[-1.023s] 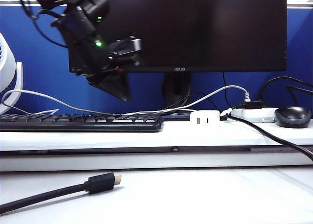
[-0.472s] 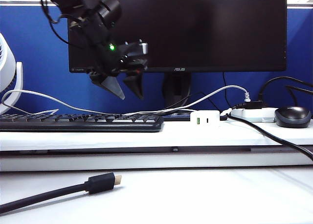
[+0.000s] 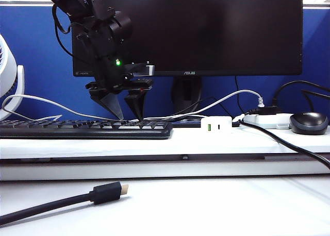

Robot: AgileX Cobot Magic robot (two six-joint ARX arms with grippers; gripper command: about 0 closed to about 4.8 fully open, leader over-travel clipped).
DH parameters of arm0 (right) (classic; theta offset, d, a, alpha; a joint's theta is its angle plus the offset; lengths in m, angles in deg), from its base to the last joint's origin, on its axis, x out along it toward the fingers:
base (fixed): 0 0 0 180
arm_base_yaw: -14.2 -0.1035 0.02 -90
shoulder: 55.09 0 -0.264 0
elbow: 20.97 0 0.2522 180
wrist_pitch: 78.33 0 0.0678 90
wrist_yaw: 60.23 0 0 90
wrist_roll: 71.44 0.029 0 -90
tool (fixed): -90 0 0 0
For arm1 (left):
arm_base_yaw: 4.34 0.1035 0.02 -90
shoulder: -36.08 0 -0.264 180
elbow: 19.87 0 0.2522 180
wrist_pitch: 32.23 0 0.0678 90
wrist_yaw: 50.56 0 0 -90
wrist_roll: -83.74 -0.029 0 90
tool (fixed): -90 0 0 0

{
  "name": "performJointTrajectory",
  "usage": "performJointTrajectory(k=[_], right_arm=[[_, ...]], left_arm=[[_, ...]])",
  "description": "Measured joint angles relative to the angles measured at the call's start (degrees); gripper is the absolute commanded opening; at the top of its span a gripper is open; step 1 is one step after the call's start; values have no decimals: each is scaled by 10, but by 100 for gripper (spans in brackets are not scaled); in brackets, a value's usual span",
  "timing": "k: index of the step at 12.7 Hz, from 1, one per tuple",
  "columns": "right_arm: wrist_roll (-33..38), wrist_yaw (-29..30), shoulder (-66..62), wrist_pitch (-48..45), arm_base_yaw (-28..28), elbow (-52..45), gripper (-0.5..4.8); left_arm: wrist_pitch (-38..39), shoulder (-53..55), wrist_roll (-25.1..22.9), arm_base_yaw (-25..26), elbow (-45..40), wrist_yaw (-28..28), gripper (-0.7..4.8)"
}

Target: Pick up the Type-C charging cable and the charging base, insert one end of the Type-C charger into the corresponding slot on the base, and finally place the plugged-in charger back on the table.

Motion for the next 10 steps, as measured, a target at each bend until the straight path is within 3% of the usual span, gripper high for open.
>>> performJointTrajectory(k=[1, 2, 4, 5, 10], right_arm=[[0, 0, 0, 0, 0, 0, -1], [0, 0, 0, 0, 0, 0, -1], [0, 0, 1, 0, 0, 0, -1], [0, 0, 1, 0, 0, 0, -1], [0, 0, 3, 0, 1, 0, -1]], left_arm=[[-4, 3, 0, 0, 1, 1, 331], [-9, 7, 0, 0, 1, 1, 289], [-15, 15, 3, 0, 2, 1, 100], [-12, 16, 4, 0, 2, 1, 42], [3, 15, 7, 1, 3, 1, 34]])
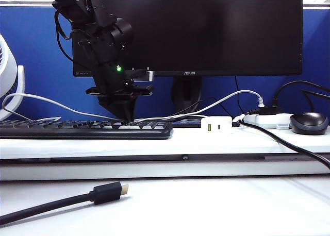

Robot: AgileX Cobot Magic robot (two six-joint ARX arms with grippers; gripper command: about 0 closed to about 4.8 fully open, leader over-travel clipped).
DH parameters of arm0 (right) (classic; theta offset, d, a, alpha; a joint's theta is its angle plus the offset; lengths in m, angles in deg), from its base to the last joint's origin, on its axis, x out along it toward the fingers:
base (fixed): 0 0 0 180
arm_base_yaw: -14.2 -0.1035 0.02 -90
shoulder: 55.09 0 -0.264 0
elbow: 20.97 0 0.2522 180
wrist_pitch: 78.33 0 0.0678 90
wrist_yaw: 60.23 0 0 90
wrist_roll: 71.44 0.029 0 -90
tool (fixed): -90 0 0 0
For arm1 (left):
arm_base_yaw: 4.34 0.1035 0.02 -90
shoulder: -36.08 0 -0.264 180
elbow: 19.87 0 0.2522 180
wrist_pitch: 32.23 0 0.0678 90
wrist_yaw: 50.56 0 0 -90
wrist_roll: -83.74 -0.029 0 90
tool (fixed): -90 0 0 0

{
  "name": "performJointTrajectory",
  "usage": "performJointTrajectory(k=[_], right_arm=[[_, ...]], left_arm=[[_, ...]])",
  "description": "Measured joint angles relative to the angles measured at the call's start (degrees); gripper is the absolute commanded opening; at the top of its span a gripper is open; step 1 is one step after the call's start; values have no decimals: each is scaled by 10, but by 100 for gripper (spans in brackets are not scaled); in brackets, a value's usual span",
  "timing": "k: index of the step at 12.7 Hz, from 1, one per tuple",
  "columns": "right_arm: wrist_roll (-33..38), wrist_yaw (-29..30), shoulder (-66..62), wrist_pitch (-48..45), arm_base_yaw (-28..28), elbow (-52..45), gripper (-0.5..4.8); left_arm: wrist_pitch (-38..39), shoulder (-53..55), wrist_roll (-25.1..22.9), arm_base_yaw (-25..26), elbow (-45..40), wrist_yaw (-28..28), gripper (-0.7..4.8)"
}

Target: Pick up the Type-C charging cable and the charging base, insert one end of the Type-C charger into the corresponding slot on the base, and finally place the plugged-in charger back on the table.

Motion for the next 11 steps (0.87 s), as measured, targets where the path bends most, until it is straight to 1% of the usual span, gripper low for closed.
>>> performJointTrajectory(k=[3, 5, 8, 11], right_arm=[[0, 0, 0, 0, 0, 0, -1], [0, 0, 0, 0, 0, 0, -1], [0, 0, 0, 0, 0, 0, -1], [0, 0, 0, 0, 0, 0, -1]], left_arm=[[5, -29, 19, 0, -2, 0, 34], [-23, -65, 30, 0, -1, 1, 34], [-68, -124, 49, 0, -2, 25, 34], [-83, -179, 56, 0, -2, 34, 33]])
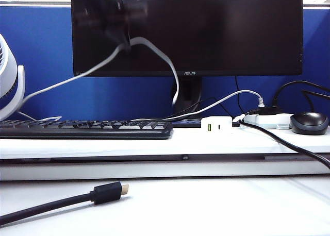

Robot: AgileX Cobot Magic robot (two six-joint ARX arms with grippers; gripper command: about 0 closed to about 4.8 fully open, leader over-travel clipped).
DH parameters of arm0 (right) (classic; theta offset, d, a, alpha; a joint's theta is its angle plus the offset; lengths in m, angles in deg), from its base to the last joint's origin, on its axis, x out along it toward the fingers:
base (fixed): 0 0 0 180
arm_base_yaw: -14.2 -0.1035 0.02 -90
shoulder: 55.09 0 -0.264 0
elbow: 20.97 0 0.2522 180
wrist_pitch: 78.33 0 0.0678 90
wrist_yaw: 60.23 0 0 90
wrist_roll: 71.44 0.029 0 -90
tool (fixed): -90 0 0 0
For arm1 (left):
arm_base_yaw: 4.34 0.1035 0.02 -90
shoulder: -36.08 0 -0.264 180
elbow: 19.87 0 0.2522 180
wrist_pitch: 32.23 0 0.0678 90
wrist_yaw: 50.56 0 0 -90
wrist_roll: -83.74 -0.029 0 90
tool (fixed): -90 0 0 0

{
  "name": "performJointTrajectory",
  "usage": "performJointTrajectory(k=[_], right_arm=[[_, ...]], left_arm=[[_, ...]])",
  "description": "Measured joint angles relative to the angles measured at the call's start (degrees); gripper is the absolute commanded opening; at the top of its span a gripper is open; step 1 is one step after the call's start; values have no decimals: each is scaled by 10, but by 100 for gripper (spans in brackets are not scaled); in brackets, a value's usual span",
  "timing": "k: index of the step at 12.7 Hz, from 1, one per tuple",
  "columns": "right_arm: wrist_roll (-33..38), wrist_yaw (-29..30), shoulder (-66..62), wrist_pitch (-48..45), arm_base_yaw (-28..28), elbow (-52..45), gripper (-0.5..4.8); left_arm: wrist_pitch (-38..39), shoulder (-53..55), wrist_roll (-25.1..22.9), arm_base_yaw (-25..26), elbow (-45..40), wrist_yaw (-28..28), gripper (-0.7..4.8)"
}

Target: Pick up the Type-C charging cable and the charging base, insert one end of the Type-C charger into the corresponding slot on the base, and finally place the plugged-in charger back on the table.

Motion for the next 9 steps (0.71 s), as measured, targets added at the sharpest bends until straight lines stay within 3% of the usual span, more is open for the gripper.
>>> performJointTrajectory(k=[2, 5, 9], right_arm=[[0, 0, 0, 0, 0, 0, -1], [0, 0, 0, 0, 0, 0, -1], [0, 0, 0, 16, 0, 0, -1]], left_arm=[[12, -28, 0, 0, 0, -17, 33], [97, -76, -3, 0, 0, -50, 34], [246, -72, -66, 0, 0, -16, 33]])
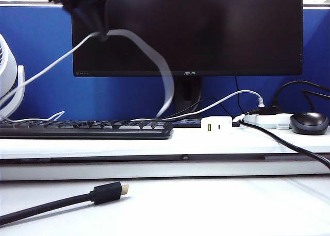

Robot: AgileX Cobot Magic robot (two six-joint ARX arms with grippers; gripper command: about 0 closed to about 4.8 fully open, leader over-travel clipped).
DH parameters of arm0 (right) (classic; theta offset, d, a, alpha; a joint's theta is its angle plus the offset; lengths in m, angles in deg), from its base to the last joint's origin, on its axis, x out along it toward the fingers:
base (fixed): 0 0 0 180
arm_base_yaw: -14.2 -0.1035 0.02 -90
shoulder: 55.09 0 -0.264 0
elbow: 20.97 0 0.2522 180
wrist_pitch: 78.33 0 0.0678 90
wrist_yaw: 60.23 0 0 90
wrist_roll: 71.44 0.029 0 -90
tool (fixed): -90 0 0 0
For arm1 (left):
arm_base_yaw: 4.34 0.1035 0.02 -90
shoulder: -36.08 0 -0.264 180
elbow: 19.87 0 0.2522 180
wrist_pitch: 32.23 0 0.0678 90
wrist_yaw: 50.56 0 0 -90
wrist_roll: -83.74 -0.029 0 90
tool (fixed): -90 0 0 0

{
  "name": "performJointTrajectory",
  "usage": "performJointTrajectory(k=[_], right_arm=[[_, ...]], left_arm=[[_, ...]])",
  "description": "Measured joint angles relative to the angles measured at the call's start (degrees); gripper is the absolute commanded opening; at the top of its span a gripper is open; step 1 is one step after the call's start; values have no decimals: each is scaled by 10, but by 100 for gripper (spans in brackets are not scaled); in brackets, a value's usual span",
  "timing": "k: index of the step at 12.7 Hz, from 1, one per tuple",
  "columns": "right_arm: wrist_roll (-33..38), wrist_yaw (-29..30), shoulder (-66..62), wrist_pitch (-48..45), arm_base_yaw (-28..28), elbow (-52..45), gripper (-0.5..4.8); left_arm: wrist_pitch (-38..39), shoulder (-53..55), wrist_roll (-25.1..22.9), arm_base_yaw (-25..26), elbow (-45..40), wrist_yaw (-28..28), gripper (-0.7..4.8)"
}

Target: Pick up the Type-C charging cable and the charging base, insert one end of the Type-C charger into the corresponding slot on the base, and finally place the plugged-in charger back on the table.

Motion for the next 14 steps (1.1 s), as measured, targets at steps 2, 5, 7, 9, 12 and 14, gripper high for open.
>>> performJointTrajectory(k=[2, 5, 7, 9, 12, 14], right_arm=[[0, 0, 0, 0, 0, 0, -1], [0, 0, 0, 0, 0, 0, -1], [0, 0, 0, 0, 0, 0, -1], [0, 0, 0, 0, 0, 0, -1], [0, 0, 0, 0, 0, 0, -1], [0, 0, 0, 0, 0, 0, -1]], left_arm=[[51, 16, -23, 3, 0, 31, 29], [104, 23, -39, 19, 0, 46, 29], [110, 24, -54, 25, 0, 87, 29], [123, 25, -63, 41, 0, 106, 28], [130, 25, -65, 50, 0, 108, 25], [143, 25, -76, 50, 0, 109, 25]])
